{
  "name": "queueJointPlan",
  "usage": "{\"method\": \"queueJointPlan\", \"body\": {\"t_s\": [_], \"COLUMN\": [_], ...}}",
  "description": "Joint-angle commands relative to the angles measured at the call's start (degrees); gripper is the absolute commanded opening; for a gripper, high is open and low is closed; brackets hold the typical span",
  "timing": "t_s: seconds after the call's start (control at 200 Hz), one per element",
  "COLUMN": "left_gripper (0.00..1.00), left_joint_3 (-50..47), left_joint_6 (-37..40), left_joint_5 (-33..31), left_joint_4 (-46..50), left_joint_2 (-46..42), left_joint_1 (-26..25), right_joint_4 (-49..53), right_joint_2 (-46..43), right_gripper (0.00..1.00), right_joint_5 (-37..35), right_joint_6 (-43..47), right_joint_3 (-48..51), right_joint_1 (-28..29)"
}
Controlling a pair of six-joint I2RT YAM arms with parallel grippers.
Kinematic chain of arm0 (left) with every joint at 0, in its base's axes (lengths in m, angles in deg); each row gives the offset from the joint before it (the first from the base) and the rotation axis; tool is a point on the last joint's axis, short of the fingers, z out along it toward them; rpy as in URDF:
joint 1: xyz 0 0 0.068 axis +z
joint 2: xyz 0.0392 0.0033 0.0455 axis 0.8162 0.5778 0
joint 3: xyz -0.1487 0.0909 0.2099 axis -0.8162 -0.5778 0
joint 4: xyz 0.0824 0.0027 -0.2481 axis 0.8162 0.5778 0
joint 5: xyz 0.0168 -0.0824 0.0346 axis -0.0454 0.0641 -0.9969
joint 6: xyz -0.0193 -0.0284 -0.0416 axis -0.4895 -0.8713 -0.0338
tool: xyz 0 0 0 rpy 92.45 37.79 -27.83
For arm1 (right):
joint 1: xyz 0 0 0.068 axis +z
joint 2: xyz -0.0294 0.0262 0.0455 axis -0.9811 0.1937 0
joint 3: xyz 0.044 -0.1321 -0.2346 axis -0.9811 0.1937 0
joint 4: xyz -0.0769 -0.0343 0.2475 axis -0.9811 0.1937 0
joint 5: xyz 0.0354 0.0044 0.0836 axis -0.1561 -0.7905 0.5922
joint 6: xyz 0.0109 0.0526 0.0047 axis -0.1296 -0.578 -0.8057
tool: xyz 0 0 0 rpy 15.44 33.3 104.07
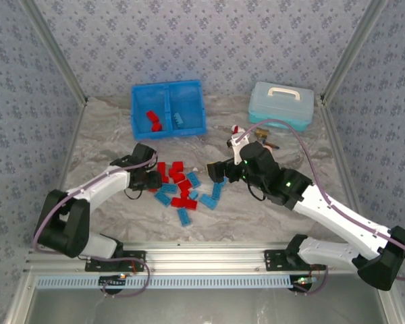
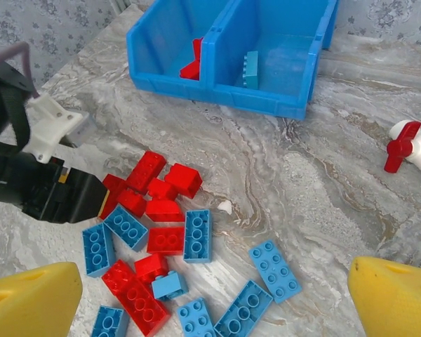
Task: Sort the legos into containers by color
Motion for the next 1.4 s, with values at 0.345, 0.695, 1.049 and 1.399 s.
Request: {"method": "queueJointPlan", "body": {"t_s": [0.345, 0.695, 1.049, 1.399], "left_gripper": [0.33, 0.25, 0.25, 0.39], "left_joint_3": [-2.6, 18.9, 49.0, 81.4], "left_joint_6": [-1.6, 4.4, 9.0, 12.0], "left_joint_5": [2.9, -5.8, -5.5, -3.2], "left_joint_4": [-7.1, 1.8, 1.3, 14.4], "left_joint_2": [3.4, -5.5, 22.9, 47.3], "left_joint_1": [0.6, 1.6, 11.5, 12.5], "right_joint_4": [1.3, -0.1, 3.4, 4.8], "right_joint_2": [0.8, 0.2, -3.4, -6.0], "right_gripper": [1.0, 1.0, 1.0, 1.0], "right_joint_5": [-2.0, -2.5, -3.5, -5.0], "right_joint_6": [-1.5, -1.9, -4.3, -5.9], "right_joint_3": [-2.1, -2.3, -0.9, 0.5], "right_joint_1": [-0.2, -0.1, 0.9, 1.8]}}
